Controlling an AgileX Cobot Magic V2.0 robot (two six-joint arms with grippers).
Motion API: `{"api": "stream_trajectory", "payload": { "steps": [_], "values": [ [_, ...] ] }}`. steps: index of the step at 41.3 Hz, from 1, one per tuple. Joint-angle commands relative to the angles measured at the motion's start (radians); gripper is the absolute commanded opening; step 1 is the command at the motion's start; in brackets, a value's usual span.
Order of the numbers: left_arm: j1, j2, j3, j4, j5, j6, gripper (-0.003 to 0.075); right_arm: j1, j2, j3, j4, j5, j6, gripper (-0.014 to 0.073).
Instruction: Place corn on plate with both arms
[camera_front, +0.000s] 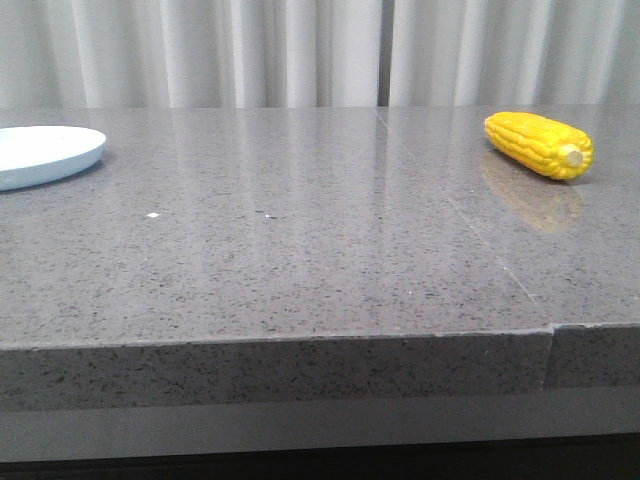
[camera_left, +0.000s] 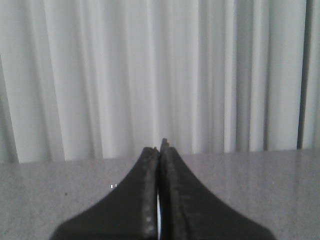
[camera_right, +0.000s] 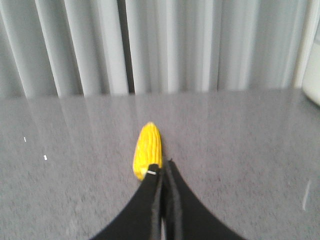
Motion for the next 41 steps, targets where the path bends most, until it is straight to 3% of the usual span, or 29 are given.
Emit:
{"api": "stream_trajectory", "payload": {
  "steps": [1,14,28,31,38,41],
  "values": [
    [-0.001,0.080,-0.052,-0.007,-0.010,-0.010,-0.0020,-0.001,0.086,-0.057,-0.012,0.006,-0.029,-0.0069],
    [-0.001,0.203,-0.048,-0.013,0.021,-0.010,-0.0020,-0.001,0.269,-0.057,-0.012,0.032,-0.029,-0.0069],
    [-0.001,0.268,-0.048,0.001,0.083,-0.010,0.0005,-0.001,0.331,-0.055,-0.012,0.032,-0.029,-0.0043],
    [-0.001,0.285,-0.048,0.014,0.107,-0.008,0.0115,-0.001,0.331,-0.055,-0.012,0.032,-0.029,0.0068],
    [-0.001,0.322,-0.048,0.027,0.122,-0.008,0.0469,-0.001,0.331,-0.055,-0.013,0.022,-0.029,0.0485],
    [-0.001,0.339,-0.048,0.027,0.126,-0.008,0.0522,-0.001,0.331,-0.055,-0.013,0.019,-0.029,0.0575]
  ]
}}
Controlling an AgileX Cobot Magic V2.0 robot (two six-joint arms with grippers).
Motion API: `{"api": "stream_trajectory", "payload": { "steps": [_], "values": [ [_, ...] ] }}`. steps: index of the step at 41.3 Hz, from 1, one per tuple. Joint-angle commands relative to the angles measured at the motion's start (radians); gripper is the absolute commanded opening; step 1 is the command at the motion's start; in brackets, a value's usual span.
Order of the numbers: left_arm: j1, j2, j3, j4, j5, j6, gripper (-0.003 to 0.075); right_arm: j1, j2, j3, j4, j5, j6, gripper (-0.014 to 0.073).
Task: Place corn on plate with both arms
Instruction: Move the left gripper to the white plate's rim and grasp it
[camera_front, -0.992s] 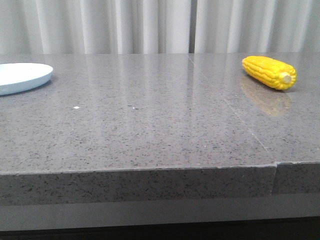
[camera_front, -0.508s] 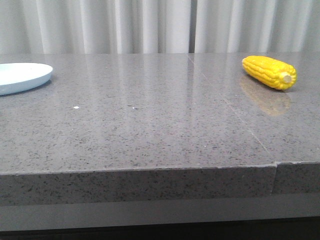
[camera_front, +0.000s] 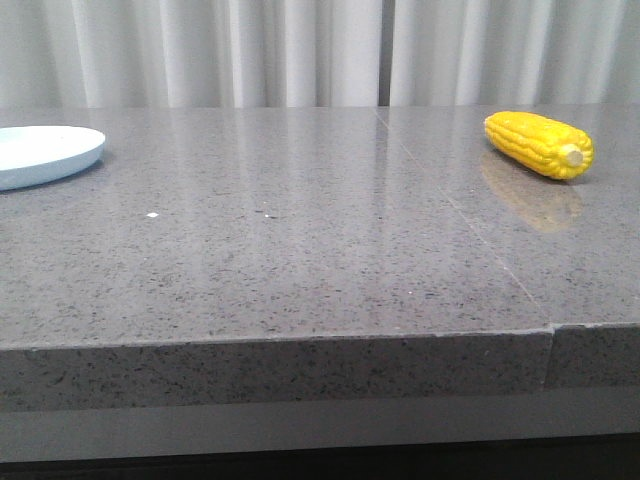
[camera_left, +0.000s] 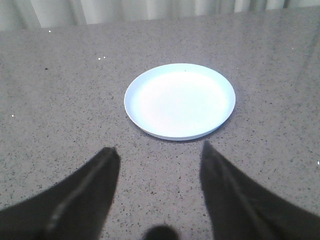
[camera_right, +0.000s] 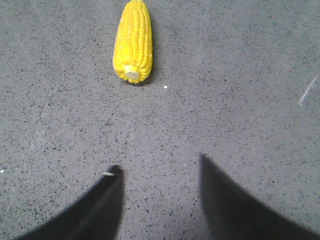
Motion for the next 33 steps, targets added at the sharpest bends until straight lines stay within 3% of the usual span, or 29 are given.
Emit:
{"api": "stream_trajectory", "payload": {
  "steps": [1,16,25,33],
  "values": [
    [-0.001,0.032,-0.032,0.004,-0.062,-0.008,0.0521,-0.001,0.004,-0.035,-0.013,-0.078,-0.009,0.0592],
    [0.003,0.257,-0.116,0.008,-0.038,-0.008,0.0494,-0.001,0.004,-0.033,-0.013,-0.073,-0.009,0.0600],
    [0.097,0.501,-0.288,-0.021,0.054,0.001,0.0494,-0.001,0.004,-0.033,-0.013,-0.073,-0.009,0.0600],
    [0.218,0.723,-0.421,-0.305,0.087,0.227,0.0494,-0.001,0.004,-0.033,-0.013,-0.073,-0.009,0.0600]
  ]
}}
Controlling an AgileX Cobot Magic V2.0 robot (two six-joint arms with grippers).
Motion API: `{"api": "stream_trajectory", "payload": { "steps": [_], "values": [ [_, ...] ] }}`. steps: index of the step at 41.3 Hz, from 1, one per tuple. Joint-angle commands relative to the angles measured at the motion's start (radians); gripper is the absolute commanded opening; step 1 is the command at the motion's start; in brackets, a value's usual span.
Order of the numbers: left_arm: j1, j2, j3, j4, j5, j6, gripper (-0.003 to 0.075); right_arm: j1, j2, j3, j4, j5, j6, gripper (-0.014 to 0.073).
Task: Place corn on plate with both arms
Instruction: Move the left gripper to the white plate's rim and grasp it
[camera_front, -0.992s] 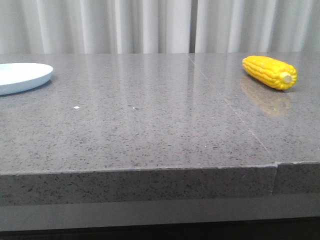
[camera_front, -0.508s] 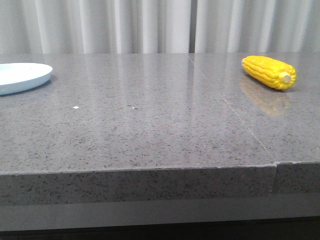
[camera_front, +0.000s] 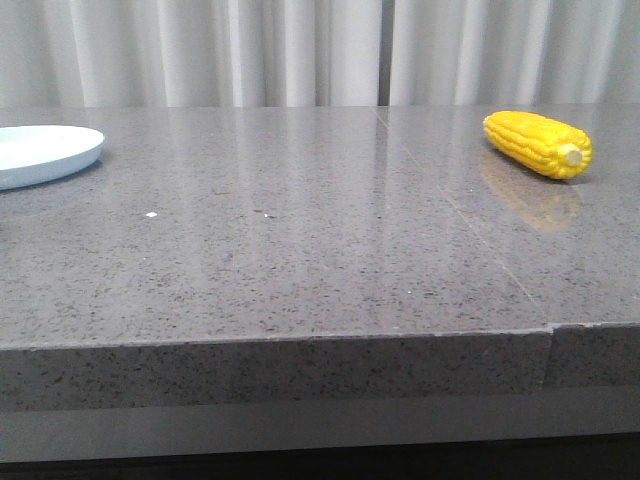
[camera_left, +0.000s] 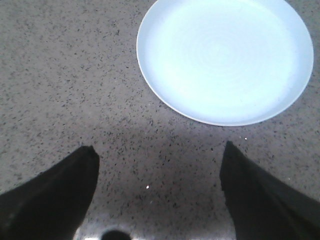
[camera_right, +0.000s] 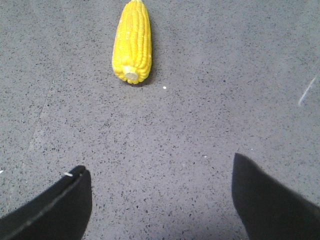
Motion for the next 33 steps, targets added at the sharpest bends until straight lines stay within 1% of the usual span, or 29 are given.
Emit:
{"api": "stream_trajectory", "payload": {
  "steps": [1,3,5,14,23,33],
  "values": [
    [0.055,0.077,-0.090,-0.170,-0.036,0.112,0.0494,-0.001,0.004,-0.033,-0.013,-0.073,-0.007,0.0600],
    [0.074,0.129,-0.121,-0.220,-0.044,0.131,0.0494,-0.001,0.004,-0.033,-0.013,-0.072,-0.007,0.0600],
    [0.084,0.177,-0.154,-0.240,-0.043,0.131,0.0494,-0.001,0.004,-0.033,-0.013,-0.072,-0.007,0.0600],
    [0.083,0.352,-0.269,-0.247,-0.063,0.131,0.0494,-0.001,0.004,-0.033,-0.013,-0.072,-0.007,0.0600],
    [0.083,0.459,-0.345,-0.259,-0.063,0.131,0.0493,-0.001,0.004,-0.033,-0.013,-0.072,-0.007,0.0600],
    [0.069,0.525,-0.401,-0.259,-0.055,0.136,0.0493,-0.001,0.004,-0.033,-0.013,-0.072,-0.007,0.0600]
  ]
}}
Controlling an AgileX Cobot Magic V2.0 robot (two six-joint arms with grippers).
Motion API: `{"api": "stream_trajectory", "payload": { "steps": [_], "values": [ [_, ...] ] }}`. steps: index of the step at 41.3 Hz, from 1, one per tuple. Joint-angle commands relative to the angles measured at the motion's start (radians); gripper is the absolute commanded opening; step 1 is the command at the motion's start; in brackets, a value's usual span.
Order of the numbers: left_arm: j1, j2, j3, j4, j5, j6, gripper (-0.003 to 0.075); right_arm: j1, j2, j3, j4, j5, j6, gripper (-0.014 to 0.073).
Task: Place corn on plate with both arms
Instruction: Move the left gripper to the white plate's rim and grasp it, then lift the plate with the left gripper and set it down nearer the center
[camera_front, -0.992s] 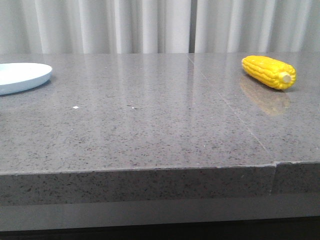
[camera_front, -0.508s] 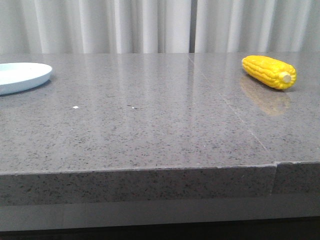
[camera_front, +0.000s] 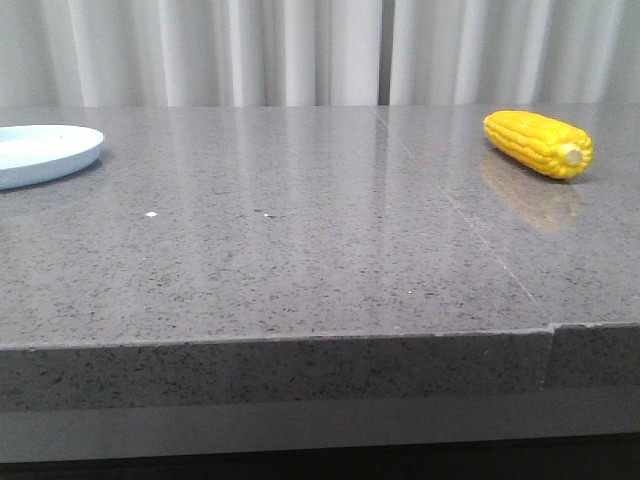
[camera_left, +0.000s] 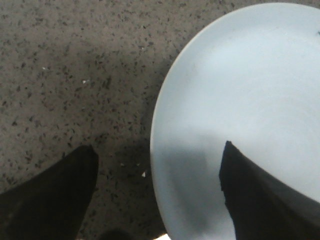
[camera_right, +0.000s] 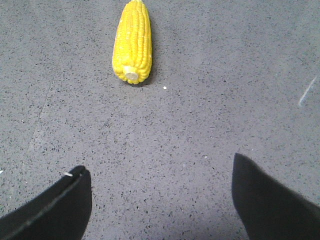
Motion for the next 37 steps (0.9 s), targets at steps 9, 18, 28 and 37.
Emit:
{"api": "stream_trajectory", "payload": {
  "steps": [9,18,28,37],
  "values": [
    [-0.027,0.001,-0.049,-0.029,-0.055,0.005,0.0490,-0.001,0.004,-0.033,-0.013,-0.072,-0.007,0.0600],
    [-0.027,0.004,-0.049,-0.027,-0.053,0.005,0.0246,-0.001,0.004,-0.033,-0.013,-0.072,-0.007,0.0600],
    [-0.027,0.000,-0.049,-0.027,-0.035,0.005,0.0008,-0.001,0.004,-0.033,-0.013,-0.072,-0.007,0.0600],
    [-0.050,-0.067,-0.049,-0.046,-0.024,0.007,-0.0020,-0.001,0.004,-0.033,-0.013,-0.072,-0.007,0.0600]
  ]
}}
